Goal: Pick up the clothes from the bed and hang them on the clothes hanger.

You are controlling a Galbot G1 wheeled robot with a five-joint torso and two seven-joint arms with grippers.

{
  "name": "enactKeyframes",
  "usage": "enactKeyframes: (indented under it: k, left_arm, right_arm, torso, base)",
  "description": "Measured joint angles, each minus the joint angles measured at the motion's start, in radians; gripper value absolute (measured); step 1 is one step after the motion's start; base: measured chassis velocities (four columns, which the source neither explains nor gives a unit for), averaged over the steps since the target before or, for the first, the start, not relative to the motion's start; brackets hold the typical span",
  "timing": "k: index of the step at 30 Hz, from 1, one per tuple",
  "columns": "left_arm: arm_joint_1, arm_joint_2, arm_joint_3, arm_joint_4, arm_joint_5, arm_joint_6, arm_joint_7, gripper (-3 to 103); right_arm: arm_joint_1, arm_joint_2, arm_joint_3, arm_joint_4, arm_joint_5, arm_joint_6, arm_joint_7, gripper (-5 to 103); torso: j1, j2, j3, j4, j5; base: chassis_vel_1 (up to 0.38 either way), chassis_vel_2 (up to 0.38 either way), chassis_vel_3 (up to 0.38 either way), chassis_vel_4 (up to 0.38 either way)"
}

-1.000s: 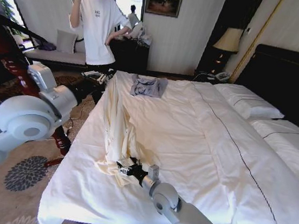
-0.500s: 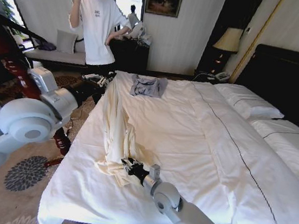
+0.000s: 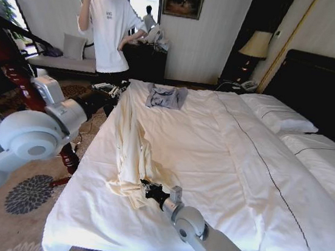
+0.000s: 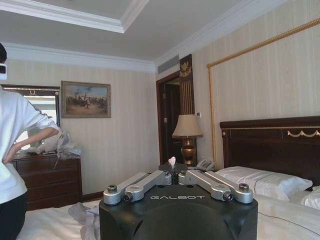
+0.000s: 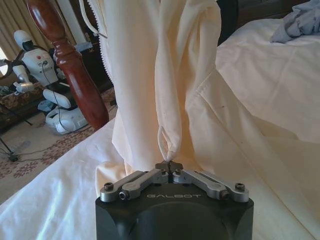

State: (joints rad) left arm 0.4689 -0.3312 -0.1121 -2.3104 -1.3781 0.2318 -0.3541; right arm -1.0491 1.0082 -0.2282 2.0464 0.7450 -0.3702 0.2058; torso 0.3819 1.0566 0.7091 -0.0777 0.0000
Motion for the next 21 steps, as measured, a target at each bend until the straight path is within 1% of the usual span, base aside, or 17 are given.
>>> enactKeyframes:
  k: [4,8,9,12,13,14,15,17,18,19,20,21]
  left_arm:
    - [0.007,0.001,-0.003,0.002,0.001,-0.001,0.000,1]
    - [0.050,0.003,-0.024,0.018,0.019,-0.007,0.001,1]
    - [0.060,0.004,-0.029,0.020,0.024,-0.009,0.002,1]
    - [0.117,0.007,-0.075,0.023,0.042,-0.017,0.009,1]
    - [0.117,0.007,-0.075,0.023,0.042,-0.017,0.009,1]
    - [0.128,0.006,-0.085,0.023,0.046,-0.018,0.009,1]
    - [0.143,0.001,-0.100,0.024,0.055,-0.019,0.009,1]
    - [0.159,-0.008,-0.117,0.024,0.066,-0.021,0.008,1]
    - [0.159,-0.008,-0.117,0.024,0.066,-0.021,0.008,1]
    - [0.165,-0.012,-0.129,0.026,0.073,-0.021,0.008,1]
    - [0.172,-0.020,-0.156,0.030,0.081,-0.022,0.008,1]
    - [0.173,-0.025,-0.175,0.031,0.081,-0.023,0.007,1]
  right_arm:
    - [-0.005,-0.002,0.004,0.009,0.000,0.005,-0.001,0]
    - [-0.031,-0.020,0.049,0.057,0.013,0.010,-0.005,0]
    - [-0.040,-0.030,0.067,0.072,0.021,0.011,-0.006,0]
    - [-0.083,-0.089,0.204,0.153,0.068,0.013,-0.016,0]
    - [-0.083,-0.089,0.204,0.153,0.068,0.013,-0.016,0]
    - [-0.089,-0.100,0.233,0.164,0.075,0.014,-0.018,0]
    - [-0.105,-0.129,0.289,0.191,0.095,0.017,-0.024,0]
    - [-0.122,-0.165,0.359,0.222,0.128,0.020,-0.026,0]
    - [-0.122,-0.165,0.359,0.222,0.128,0.020,-0.026,0]
    - [-0.131,-0.185,0.401,0.237,0.149,0.022,-0.025,0]
    - [-0.142,-0.220,0.472,0.266,0.184,0.022,-0.021,0]
    - [-0.145,-0.244,0.518,0.283,0.207,0.023,-0.014,0]
  torso:
    - [0.000,0.000,0.000,-0.0001,0.0001]
    - [0.000,0.000,0.000,0.0000,-0.0002]
    - [0.000,0.000,0.000,0.0000,0.0003]
    - [0.000,0.000,0.000,-0.0001,0.0002]
    - [0.000,0.000,0.000,-0.0001,0.0002]
    - [0.000,0.000,0.000,-0.0001,0.0002]
    - [0.000,0.000,0.000,0.0000,0.0000]
    - [0.000,0.000,0.000,-0.0001,0.0001]
    - [0.000,0.000,0.000,-0.0001,0.0001]
    - [0.000,0.000,0.000,-0.0002,0.0002]
    - [0.000,0.000,0.000,-0.0002,0.0001]
    - [0.000,0.000,0.000,-0.0001,0.0003]
  base:
    - [0.000,0.000,0.000,0.000]
    - [0.000,0.000,0.000,0.000]
    - [0.000,0.000,0.000,0.000]
    - [0.000,0.000,0.000,0.000]
    - [0.000,0.000,0.000,0.000]
    - [0.000,0.000,0.000,0.000]
    - [0.000,0.000,0.000,0.000]
    - [0.000,0.000,0.000,0.000]
    - [0.000,0.000,0.000,0.000]
    - [0.000,0.000,0.000,0.000]
    - [0.000,0.000,0.000,0.000]
    - [0.000,0.000,0.000,0.000]
